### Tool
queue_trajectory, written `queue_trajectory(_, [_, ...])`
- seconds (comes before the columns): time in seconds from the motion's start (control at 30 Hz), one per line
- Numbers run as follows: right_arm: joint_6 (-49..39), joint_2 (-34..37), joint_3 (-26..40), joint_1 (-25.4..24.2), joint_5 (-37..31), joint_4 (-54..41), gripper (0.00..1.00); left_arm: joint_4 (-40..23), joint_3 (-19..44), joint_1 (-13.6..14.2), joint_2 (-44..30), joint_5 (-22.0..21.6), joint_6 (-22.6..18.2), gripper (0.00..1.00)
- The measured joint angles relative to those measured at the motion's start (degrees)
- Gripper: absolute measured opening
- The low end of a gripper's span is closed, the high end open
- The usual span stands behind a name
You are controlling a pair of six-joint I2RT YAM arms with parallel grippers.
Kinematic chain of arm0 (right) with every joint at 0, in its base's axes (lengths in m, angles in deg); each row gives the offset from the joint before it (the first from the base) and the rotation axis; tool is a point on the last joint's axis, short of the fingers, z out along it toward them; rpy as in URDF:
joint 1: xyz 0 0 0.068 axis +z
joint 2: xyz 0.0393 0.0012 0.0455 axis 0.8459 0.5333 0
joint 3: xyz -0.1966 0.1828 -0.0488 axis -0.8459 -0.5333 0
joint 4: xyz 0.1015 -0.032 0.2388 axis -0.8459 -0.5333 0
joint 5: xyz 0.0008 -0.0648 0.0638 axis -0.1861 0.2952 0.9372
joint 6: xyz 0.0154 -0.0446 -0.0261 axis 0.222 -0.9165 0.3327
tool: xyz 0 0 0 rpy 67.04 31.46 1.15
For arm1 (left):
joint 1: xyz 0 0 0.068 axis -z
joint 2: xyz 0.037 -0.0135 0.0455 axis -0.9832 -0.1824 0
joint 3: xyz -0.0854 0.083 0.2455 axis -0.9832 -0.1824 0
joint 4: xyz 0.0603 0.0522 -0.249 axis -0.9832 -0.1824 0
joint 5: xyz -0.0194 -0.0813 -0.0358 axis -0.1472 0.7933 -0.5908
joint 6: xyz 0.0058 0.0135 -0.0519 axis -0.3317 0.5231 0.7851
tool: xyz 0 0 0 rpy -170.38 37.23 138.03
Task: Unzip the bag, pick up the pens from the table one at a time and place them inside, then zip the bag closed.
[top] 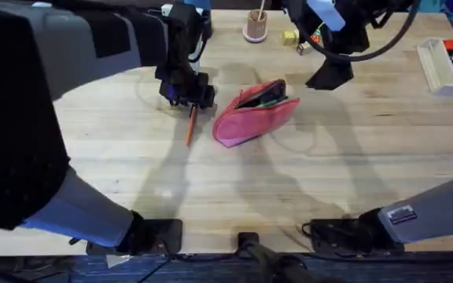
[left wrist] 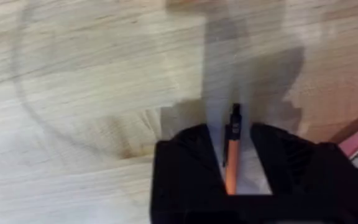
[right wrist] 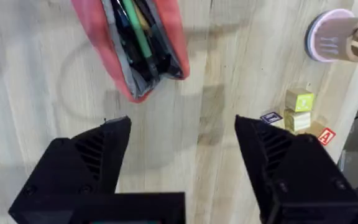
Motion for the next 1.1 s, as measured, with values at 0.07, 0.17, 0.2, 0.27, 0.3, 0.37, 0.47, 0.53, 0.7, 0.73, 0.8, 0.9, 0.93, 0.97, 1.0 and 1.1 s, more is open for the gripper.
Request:
queue_trajectory(0.07, [0.00, 0.01, -0.01, 0.00, 0.02, 0.00, 0.997, -0.02, 0.08, 0.00, -0.04, 0.36, 0.00, 0.322])
queue_trajectory(0.17, [0.00, 0.01, -0.01, 0.00, 0.01, 0.00, 0.997, -0.07, 0.10, 0.00, -0.04, 0.85, 0.01, 0.185])
queue_trajectory(0.2, [0.00, 0.01, -0.01, 0.00, 0.00, 0.00, 0.997, -0.07, 0.10, 0.00, -0.04, 0.97, 0.02, 0.157])
queue_trajectory(0.27, [0.00, 0.01, -0.01, 0.00, 0.00, 0.00, 0.997, -0.05, 0.18, 0.00, -0.05, 1.01, 0.00, 0.112])
queue_trajectory(0.3, [0.00, 0.01, 0.01, 0.00, 0.01, 0.00, 0.997, 0.01, 0.21, 0.00, -0.04, 1.01, 0.01, 0.078])
queue_trajectory(0.37, [0.00, 0.01, 0.00, 0.00, 0.00, 0.00, 0.997, 0.15, 0.29, 0.00, -0.06, 1.01, 0.01, 0.056])
queue_trajectory(0.47, [0.00, 0.01, -0.01, 0.00, 0.00, 0.00, 0.997, 0.15, 0.29, 0.00, -0.04, 0.99, 0.00, 0.056])
queue_trajectory(0.53, [0.00, 0.00, 0.01, 0.00, 0.00, 0.00, 0.997, 0.09, 0.32, 0.00, -0.05, 1.01, 0.02, 0.054])
queue_trajectory(0.7, [0.00, -0.01, 0.01, 0.00, 0.00, 0.00, 0.997, -1.61, 1.98, 0.00, -1.01, 0.94, 0.00, 0.048])
queue_trajectory(0.73, [0.00, 0.01, 0.01, 0.00, 0.00, 0.00, 0.997, -2.42, 2.64, 0.00, -1.38, 0.78, 0.00, 0.047])
queue_trajectory(0.8, [0.00, 0.01, 0.01, 0.00, 0.02, 0.00, 0.997, -4.31, 4.10, 0.00, -2.25, 0.20, -0.02, 0.044])
queue_trajectory(0.9, [0.00, 0.01, 0.01, 0.00, 0.00, 0.00, 0.997, -6.97, 6.49, -0.07, -3.42, -0.96, -0.04, 0.043])
queue_trajectory(0.93, [0.00, 0.01, 0.01, 0.00, -0.03, 0.00, 0.997, -7.67, 7.65, -0.07, -3.75, -1.23, -0.05, 0.043])
queue_trajectory(0.97, [0.00, 0.01, 0.00, 0.00, -0.24, 0.00, 0.997, -8.05, 8.79, -0.14, -3.92, -1.41, -0.05, 0.042])
queue_trajectory(1.0, [0.00, 0.01, 0.00, 0.00, -0.65, 0.00, 0.997, -8.66, 10.28, -0.19, -4.07, -1.52, -0.04, 0.043])
queue_trajectory(1.1, [0.55, 0.01, 0.01, -0.26, -2.73, 0.00, 0.997, -10.40, 14.82, -0.28, -4.11, -1.88, -0.05, 0.043])
